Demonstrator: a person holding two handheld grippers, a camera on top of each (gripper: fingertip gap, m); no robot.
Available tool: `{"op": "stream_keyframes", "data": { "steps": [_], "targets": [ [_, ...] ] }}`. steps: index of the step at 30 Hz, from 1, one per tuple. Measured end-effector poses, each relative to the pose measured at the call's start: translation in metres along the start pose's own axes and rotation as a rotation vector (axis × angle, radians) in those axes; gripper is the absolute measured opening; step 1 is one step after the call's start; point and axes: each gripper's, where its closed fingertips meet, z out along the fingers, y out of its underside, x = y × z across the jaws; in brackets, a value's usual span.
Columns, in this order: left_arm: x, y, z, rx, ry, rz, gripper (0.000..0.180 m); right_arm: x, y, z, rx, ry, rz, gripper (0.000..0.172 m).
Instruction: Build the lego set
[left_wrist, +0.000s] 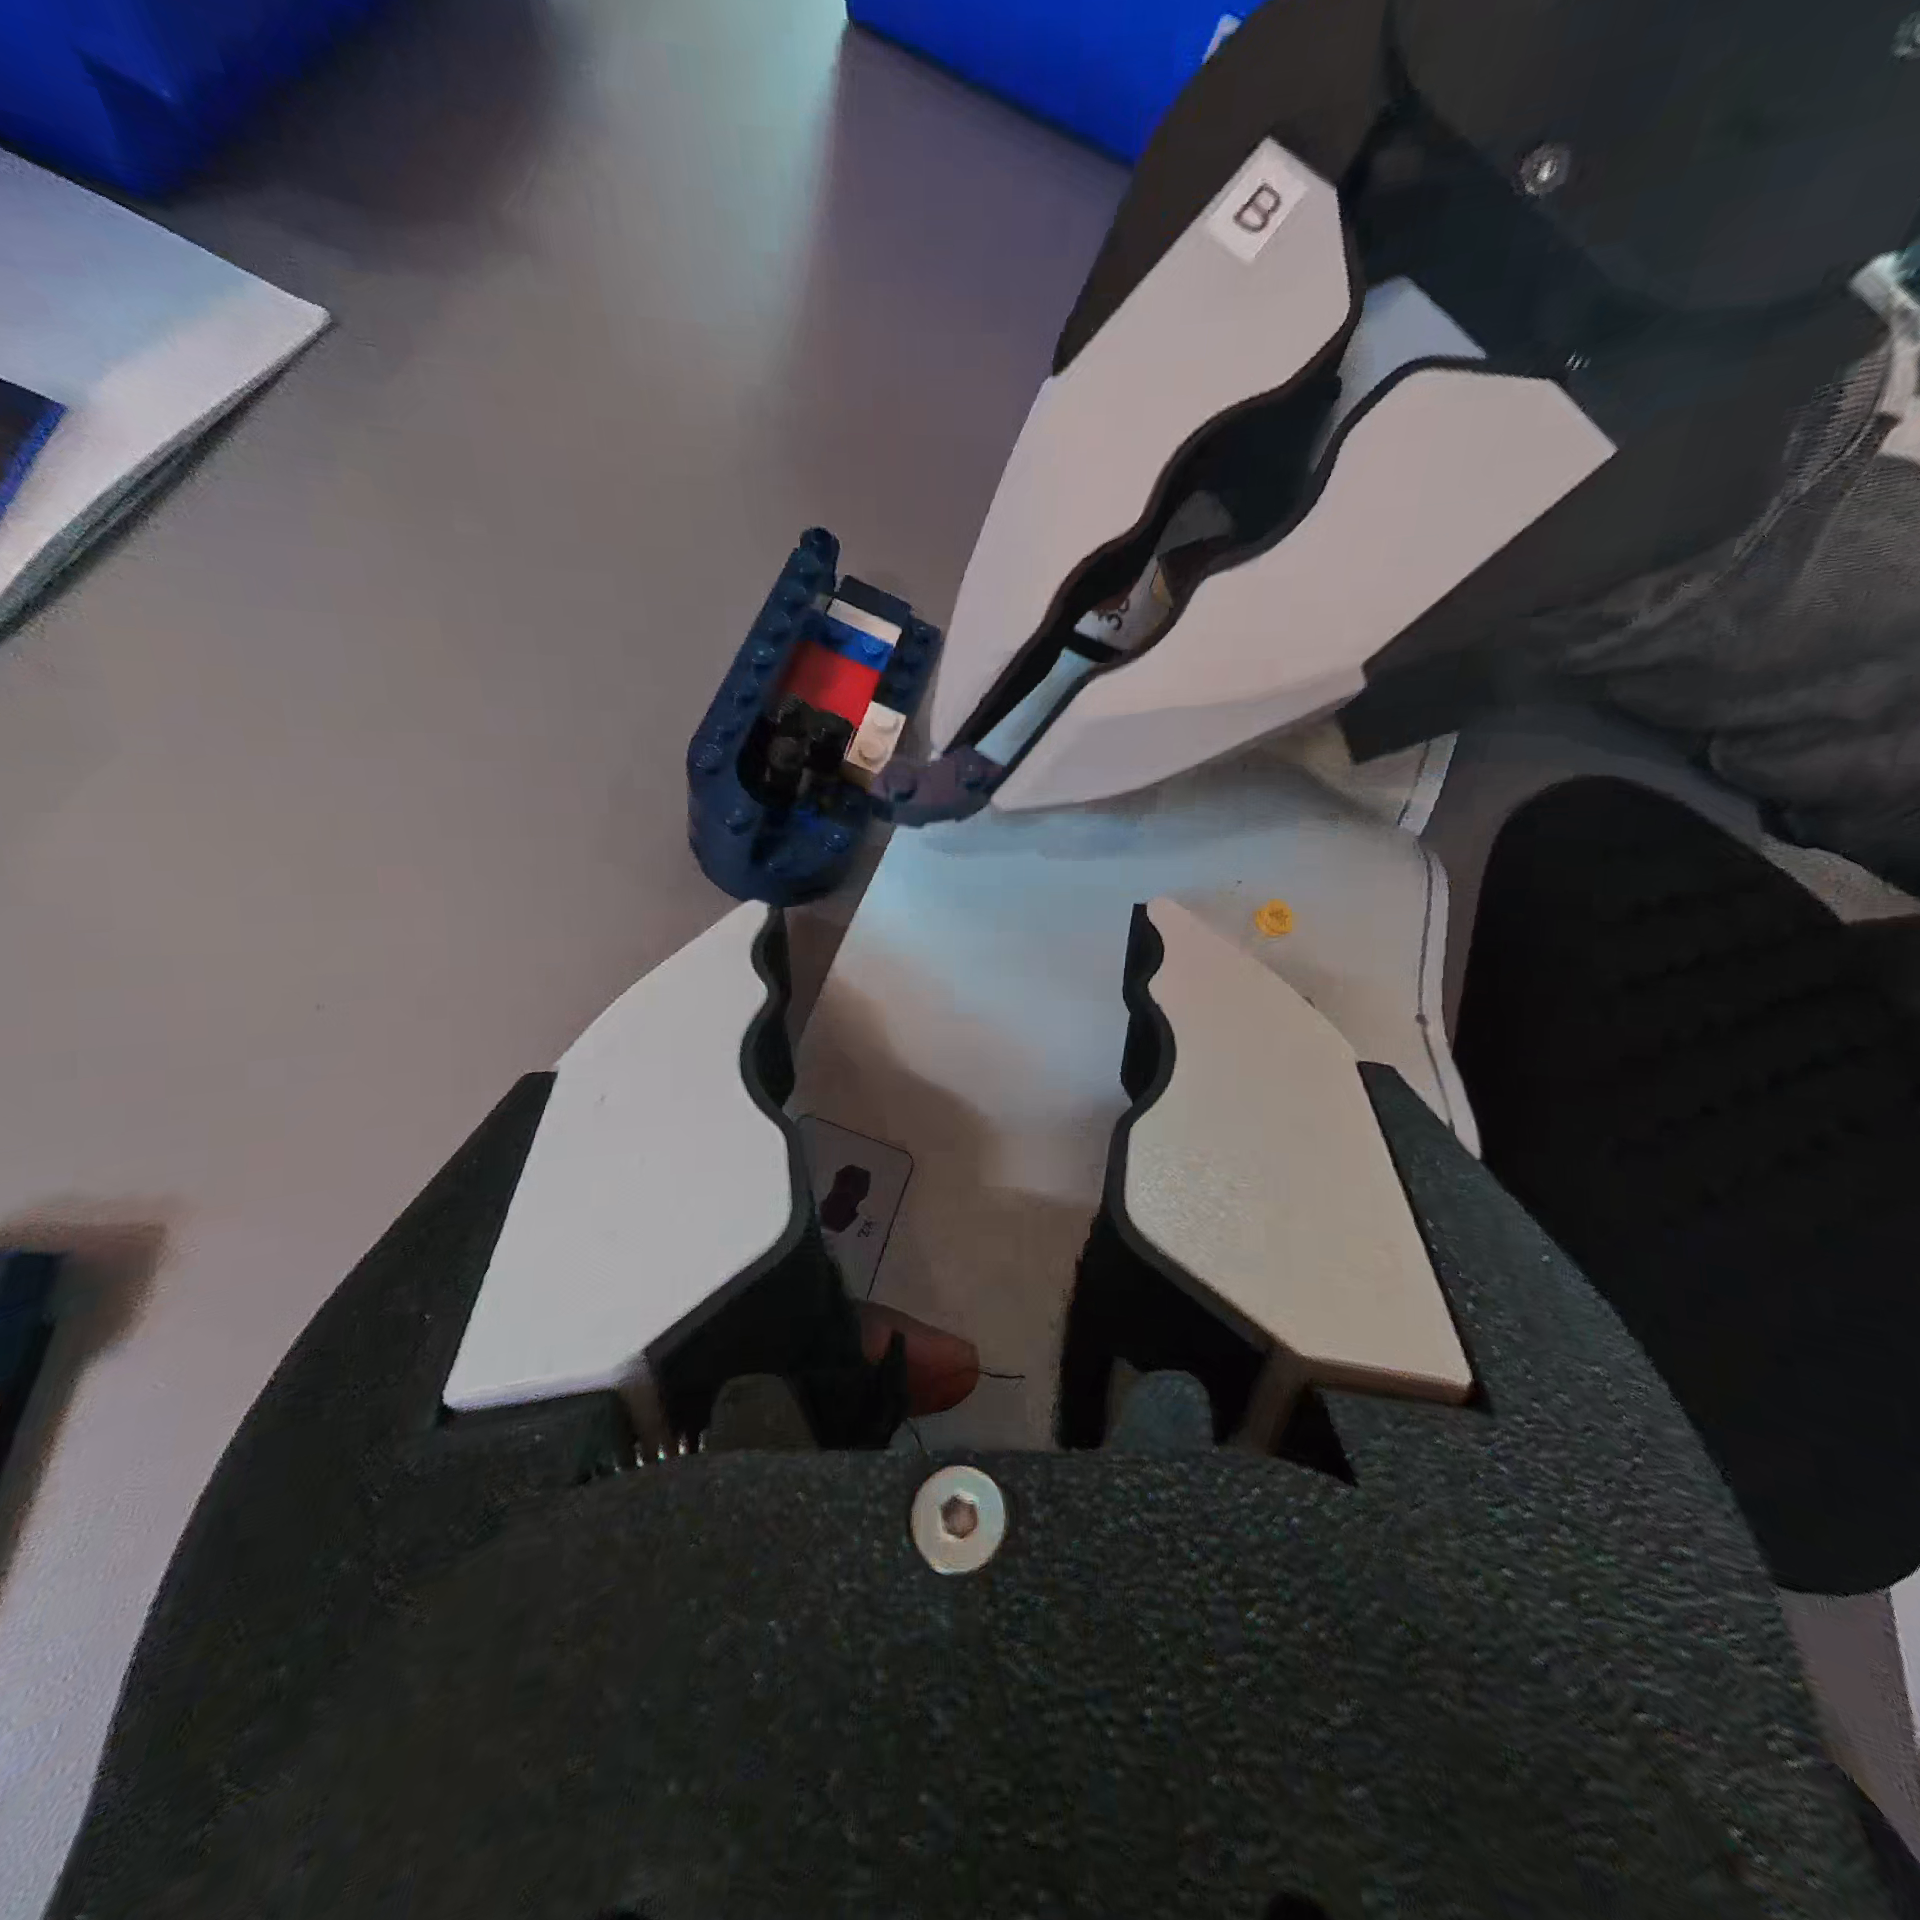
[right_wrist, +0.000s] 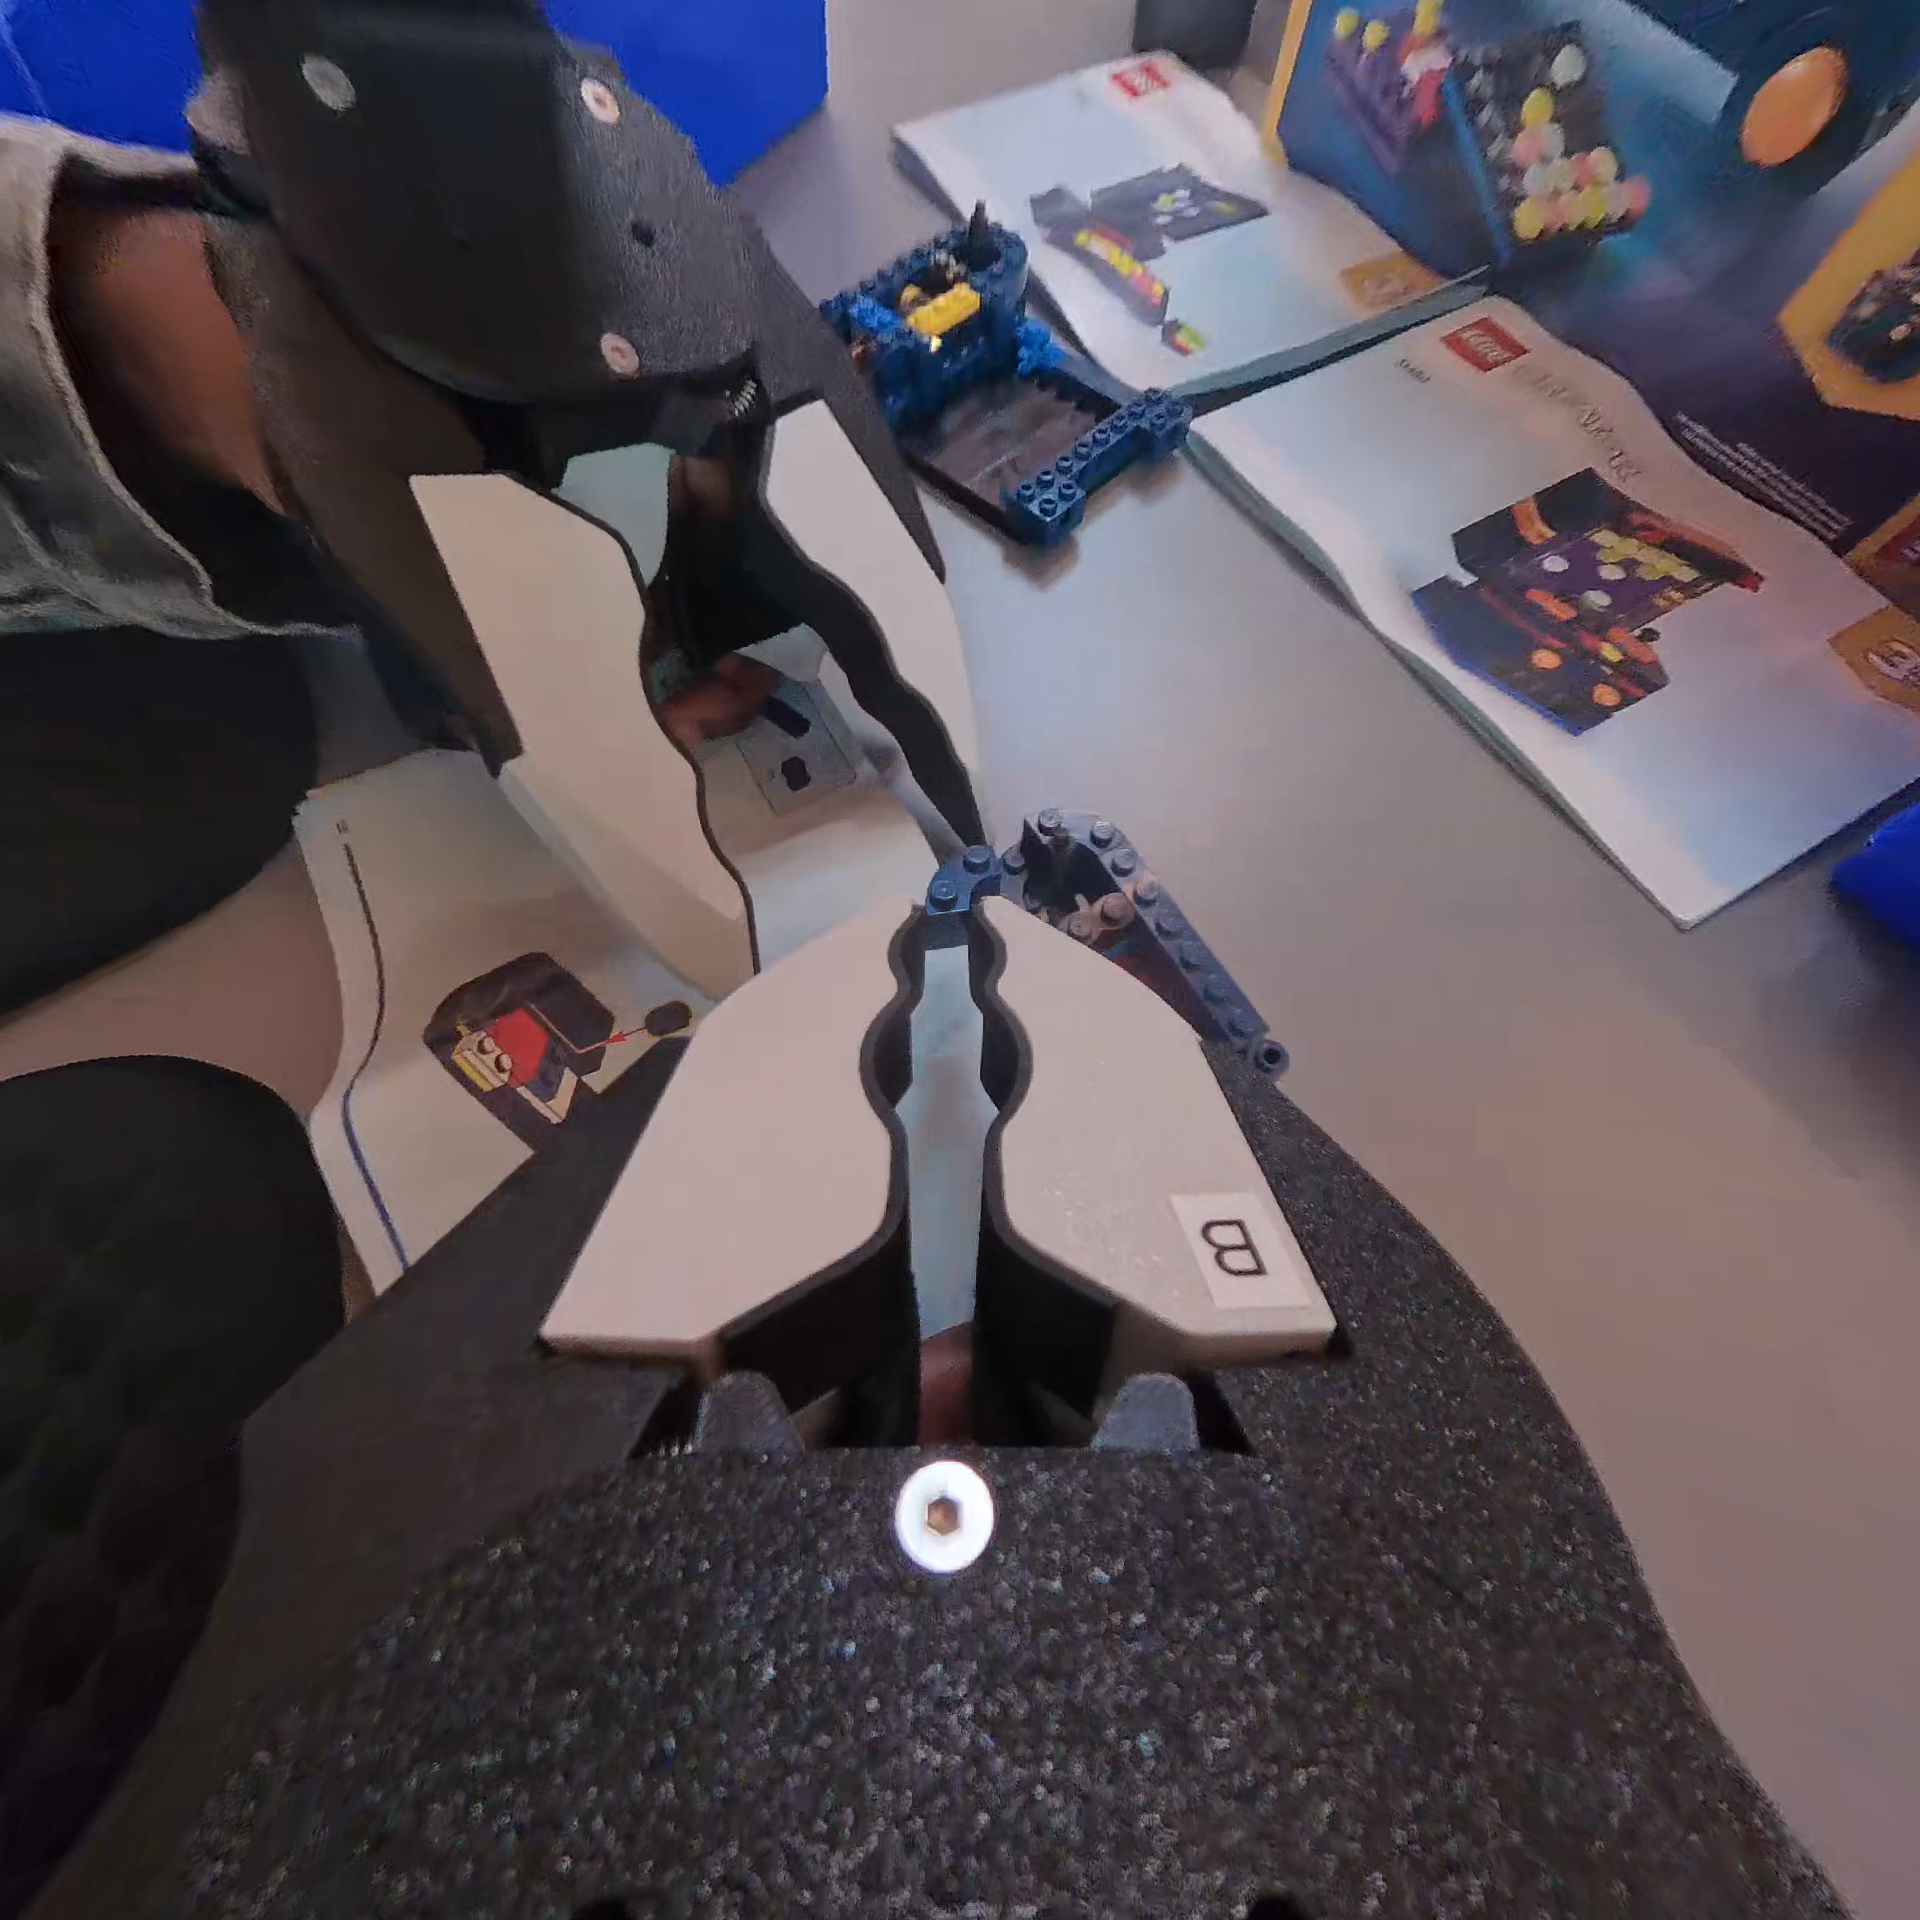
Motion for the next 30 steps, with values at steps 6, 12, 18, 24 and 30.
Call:
{"op": "stream_keyframes", "data": {
  "steps": [6,12,18,24,30],
  "targets": [
    [0.005,0.006,0.004,-0.039,0.028,-0.012,0.061,0.004,0.007,0.012,-0.048,0.015,-0.032,0.007],
    [0.006,-0.003,-0.004,0.041,0.008,0.065,0.057,0.008,0.005,0.016,-0.037,0.038,-0.051,0.007],
    [0.008,-0.002,-0.002,0.025,-0.011,0.138,0.057,0.008,0.005,0.018,-0.022,0.037,-0.066,0.007],
    [0.003,0.002,0.002,-0.007,-0.03,0.108,0.064,0.008,0.002,0.02,-0.004,0.048,-0.093,0.007],
    [0.003,0.006,0.005,-0.041,-0.037,0.113,0.072,0.008,0.001,0.023,-0.007,0.071,-0.129,0.007]
  ]
}}
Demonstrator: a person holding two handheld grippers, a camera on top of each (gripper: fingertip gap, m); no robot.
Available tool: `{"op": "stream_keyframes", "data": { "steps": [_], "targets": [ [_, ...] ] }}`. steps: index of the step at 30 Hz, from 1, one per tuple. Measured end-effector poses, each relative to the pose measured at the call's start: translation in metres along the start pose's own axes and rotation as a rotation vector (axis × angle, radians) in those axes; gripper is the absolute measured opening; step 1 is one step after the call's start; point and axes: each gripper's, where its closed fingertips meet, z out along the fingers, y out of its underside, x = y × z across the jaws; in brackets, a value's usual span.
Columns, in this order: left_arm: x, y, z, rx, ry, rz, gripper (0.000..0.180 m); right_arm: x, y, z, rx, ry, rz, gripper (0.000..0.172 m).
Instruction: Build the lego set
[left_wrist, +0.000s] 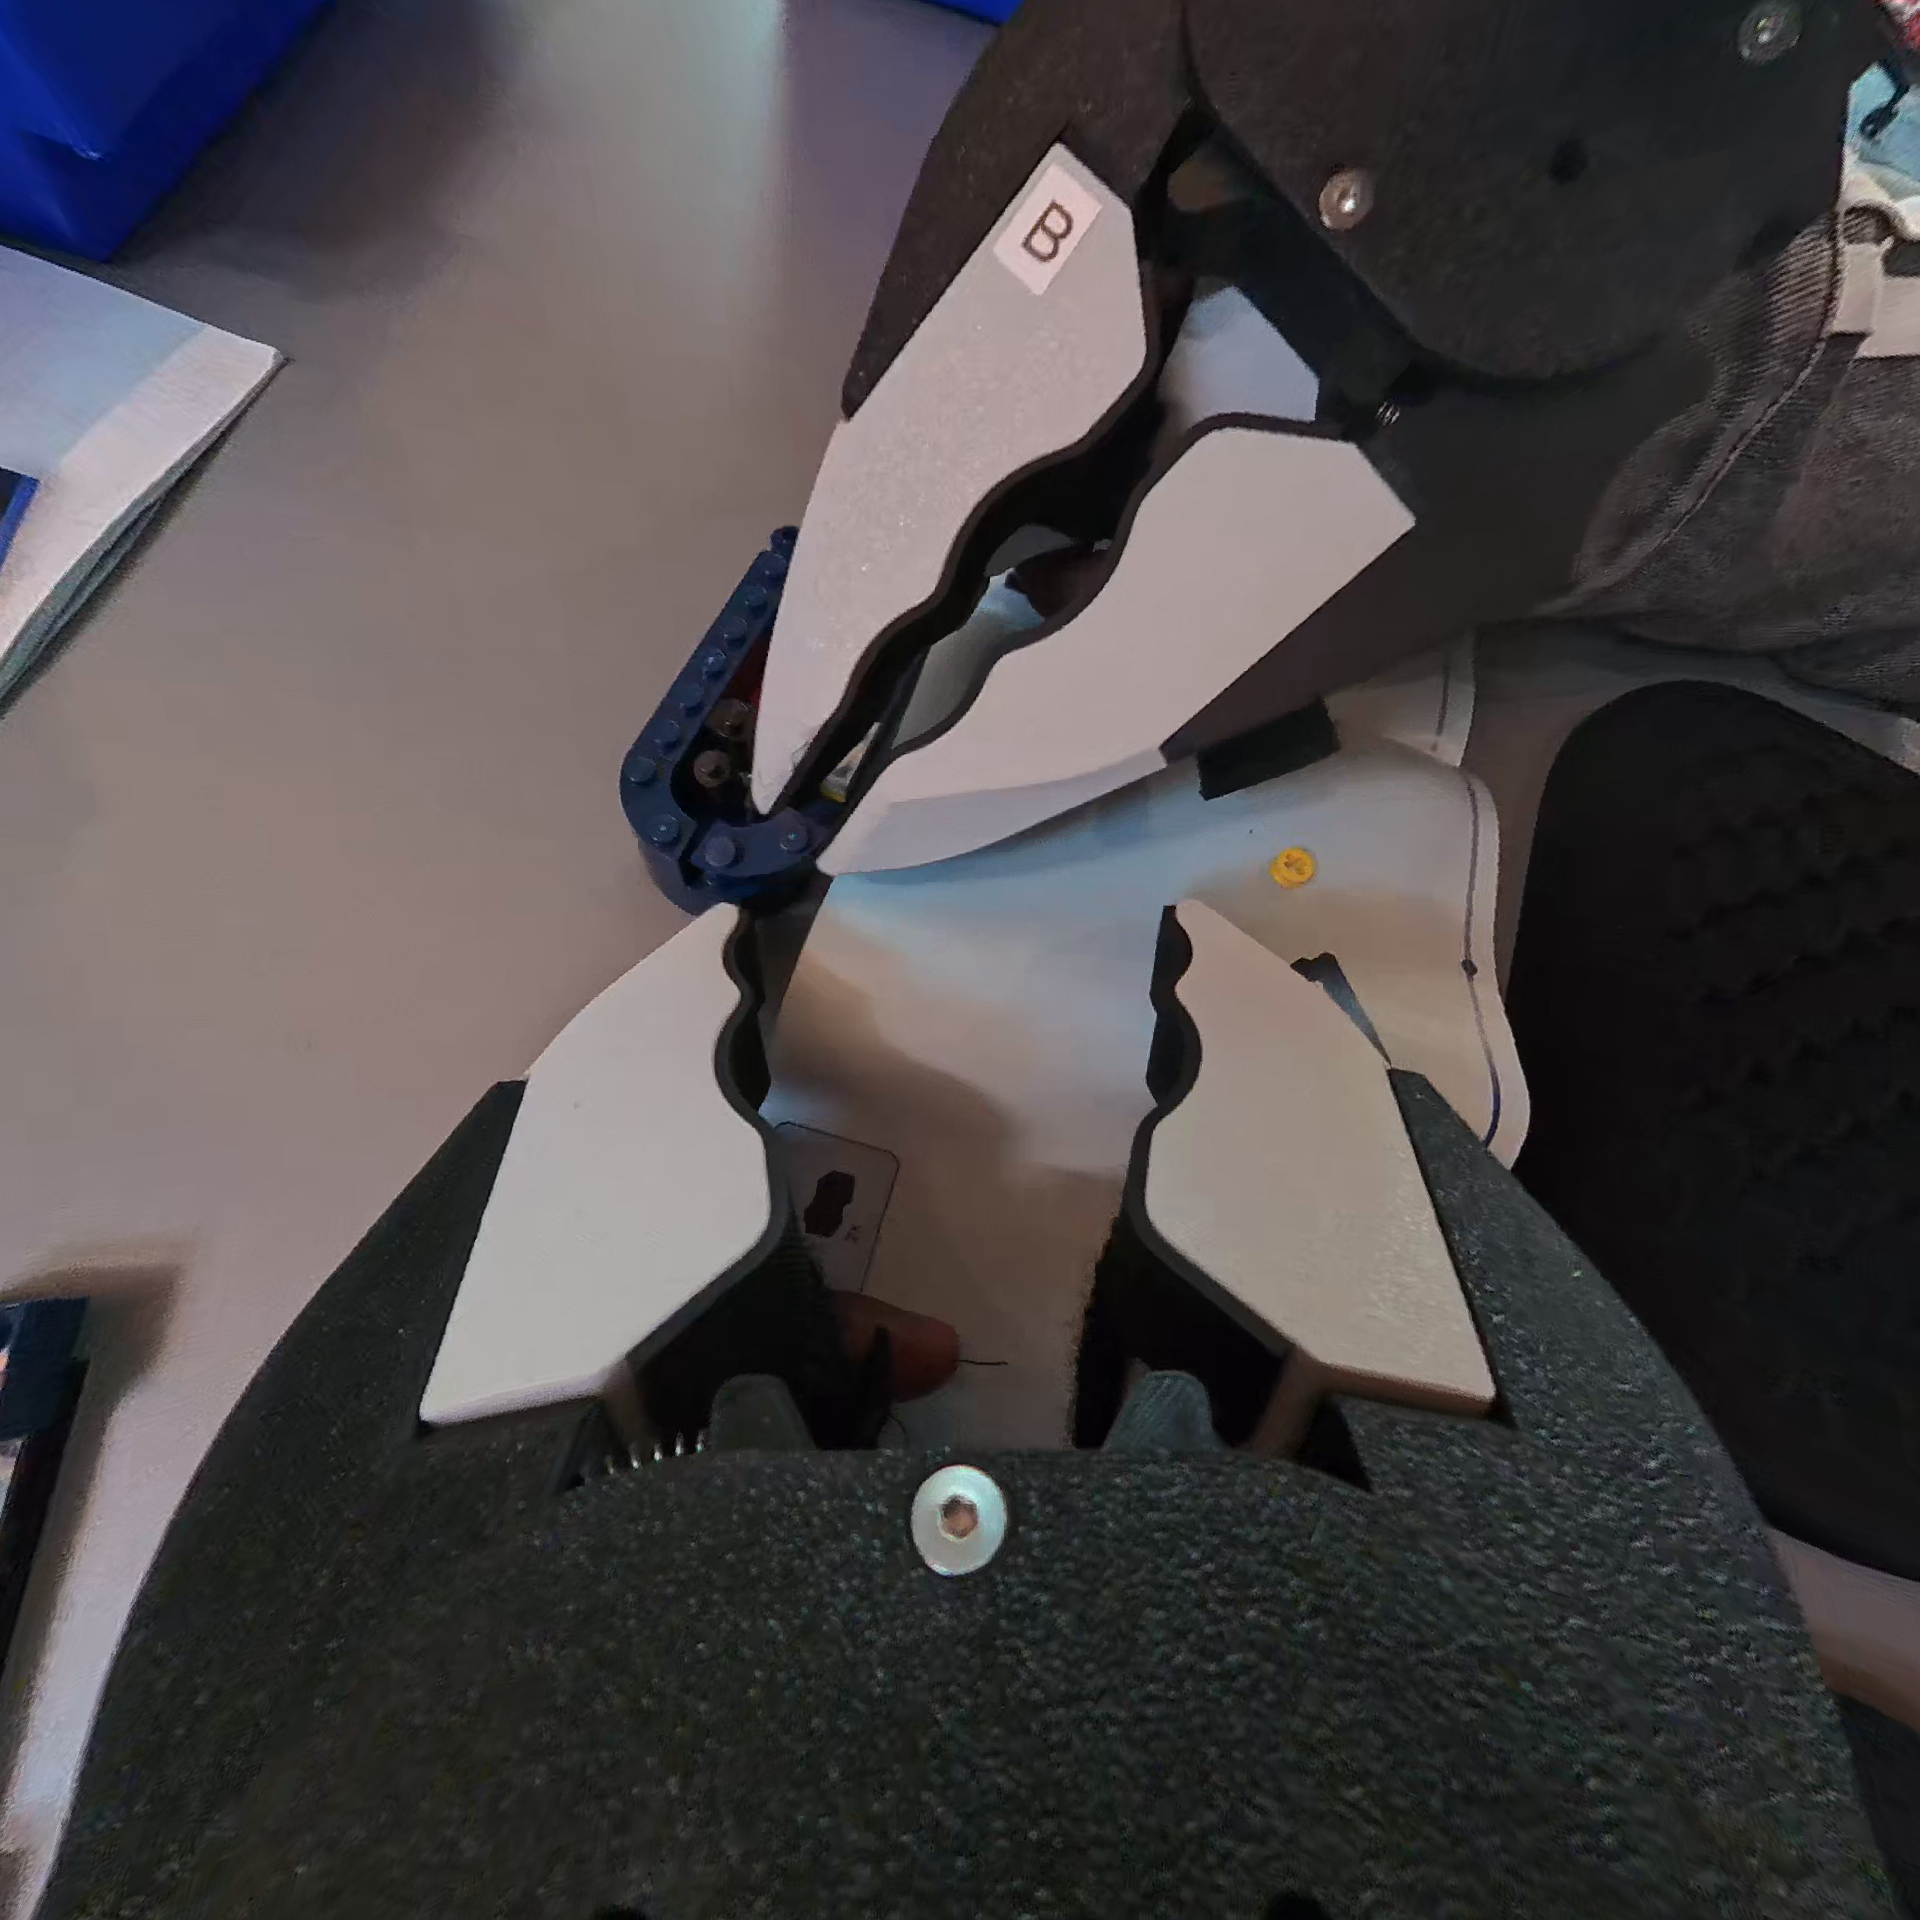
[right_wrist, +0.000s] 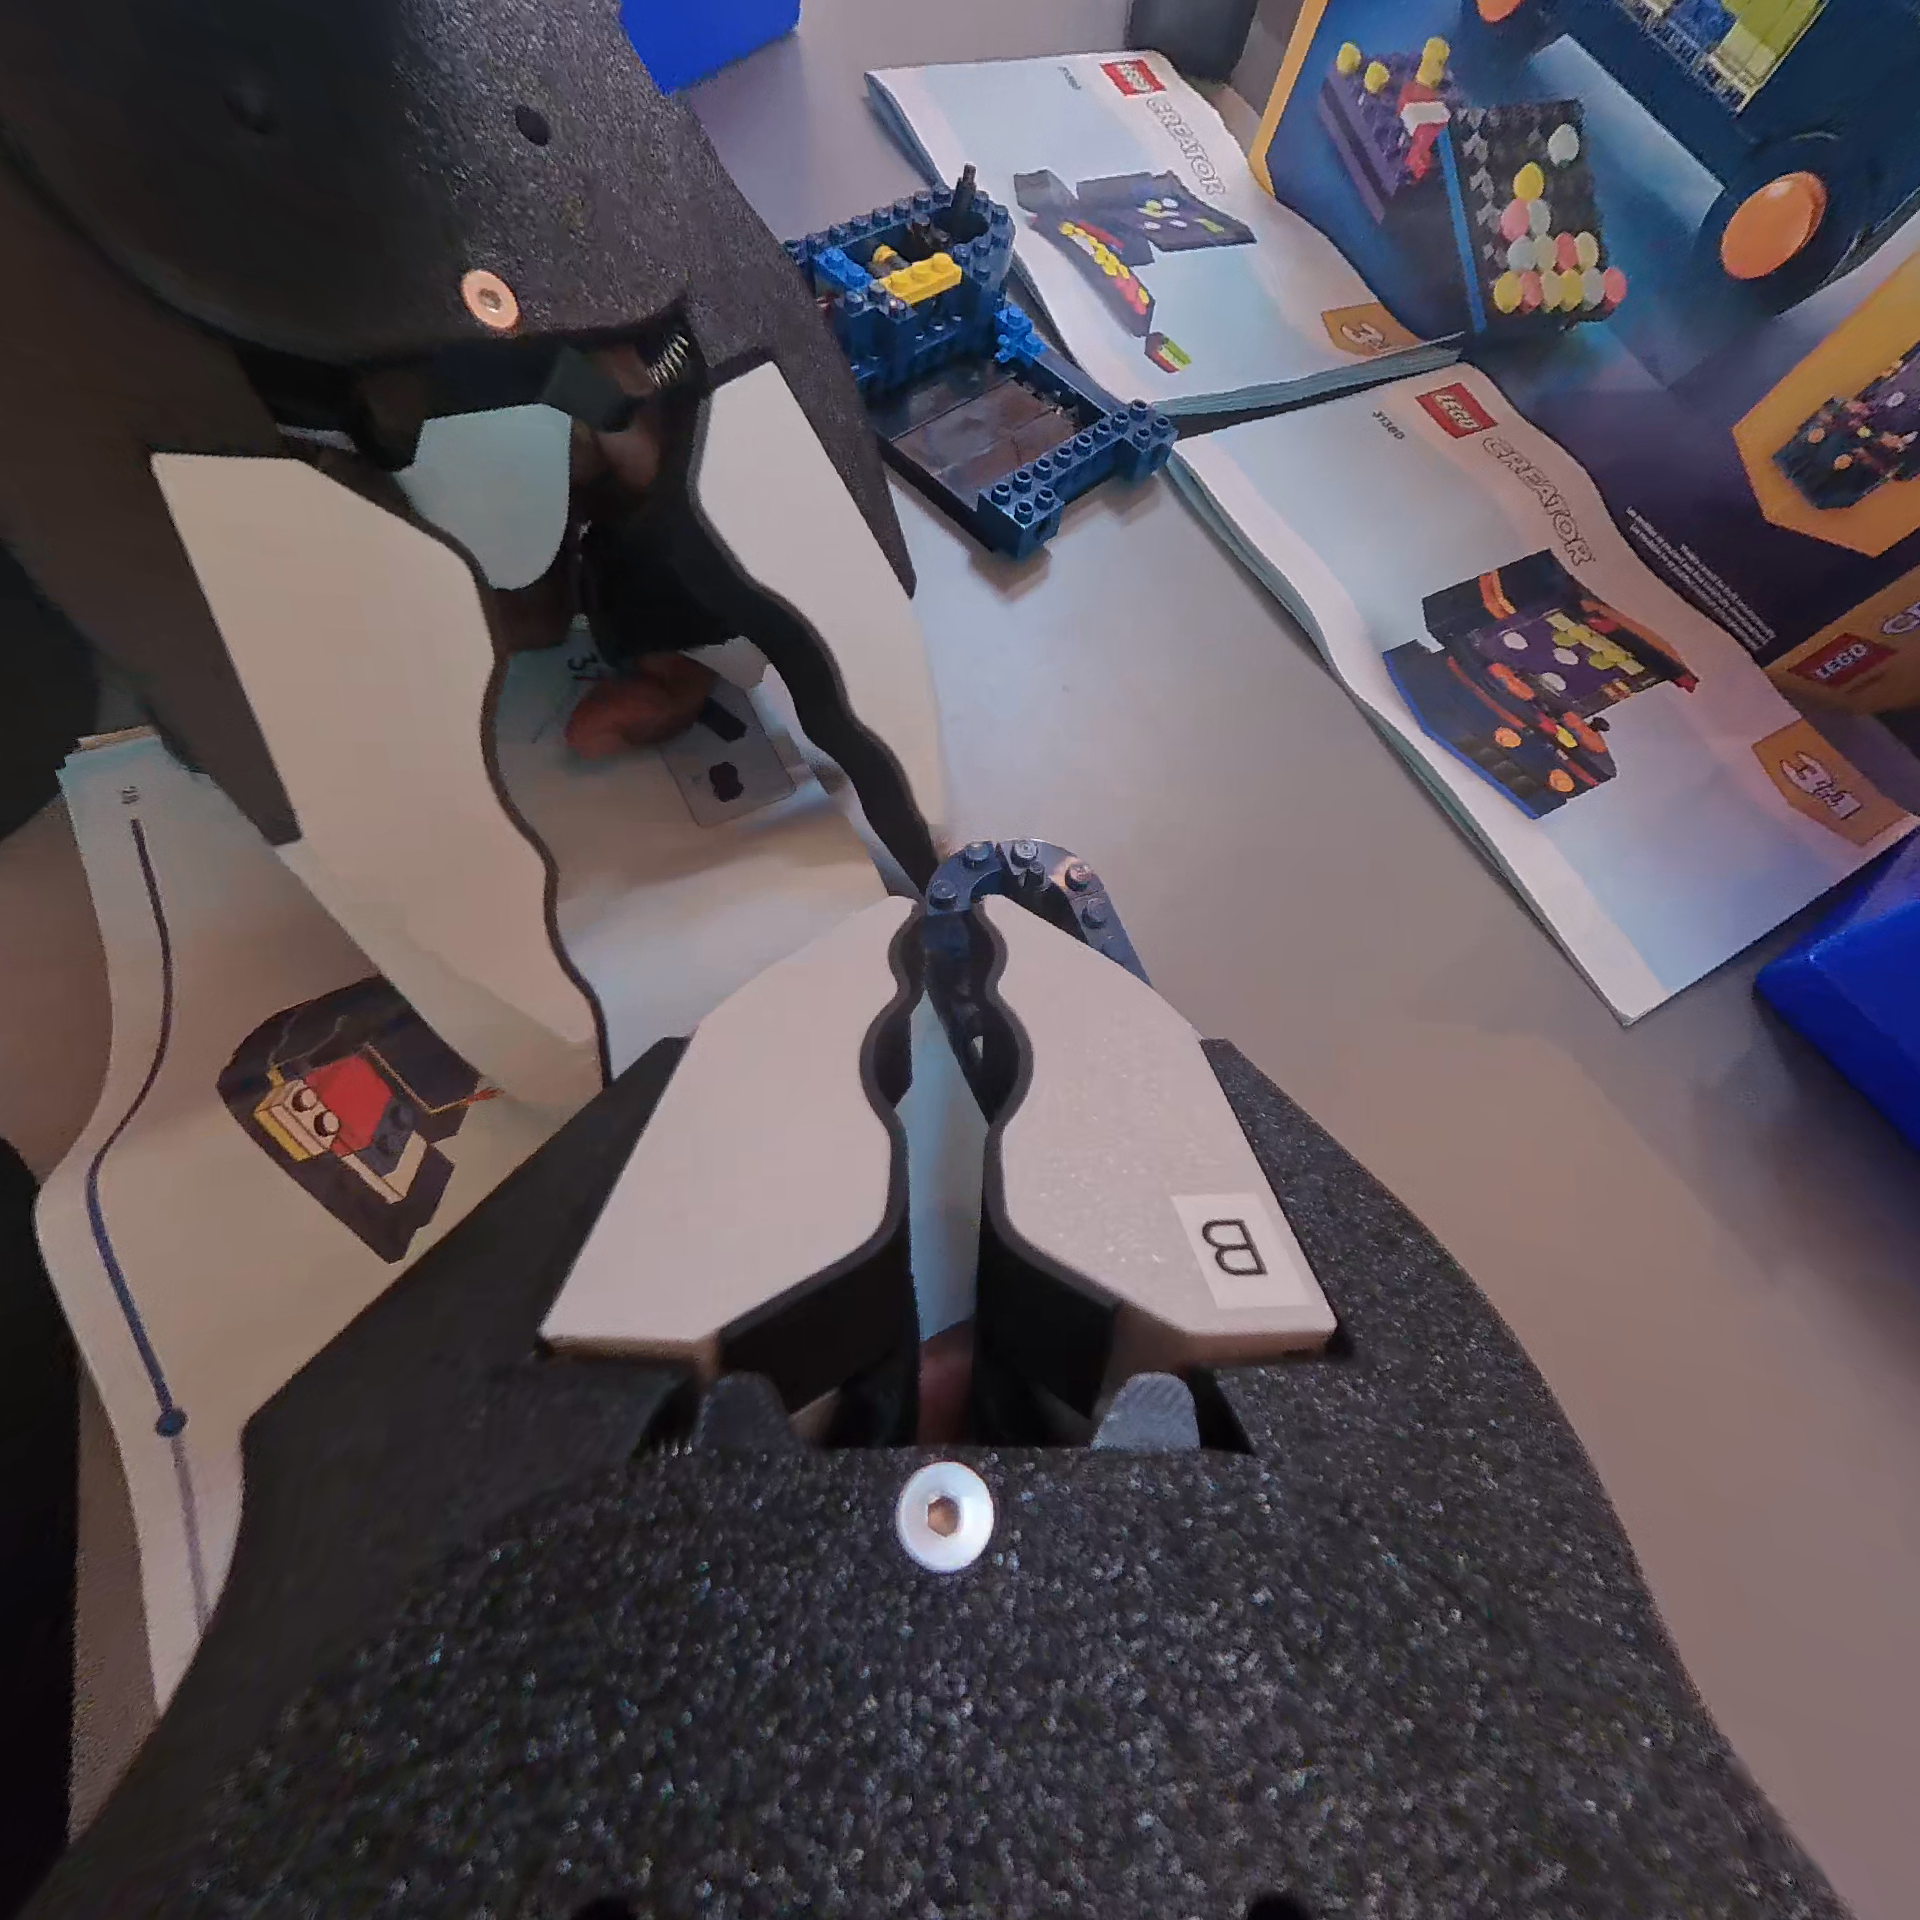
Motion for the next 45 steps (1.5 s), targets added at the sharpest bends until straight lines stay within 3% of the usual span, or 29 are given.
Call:
{"op": "stream_keyframes", "data": {
  "steps": [40,45],
  "targets": [
    [-0.001,-0.012,-0.007,0.095,-0.026,0.018,0.069,0.009,0.002,0.0,-0.001,0.091,-0.03,0.007],
    [-0.01,-0.02,-0.012,0.147,-0.126,0.14,0.07,0.009,0.002,0.0,-0.002,0.089,-0.029,0.007]
  ]
}}
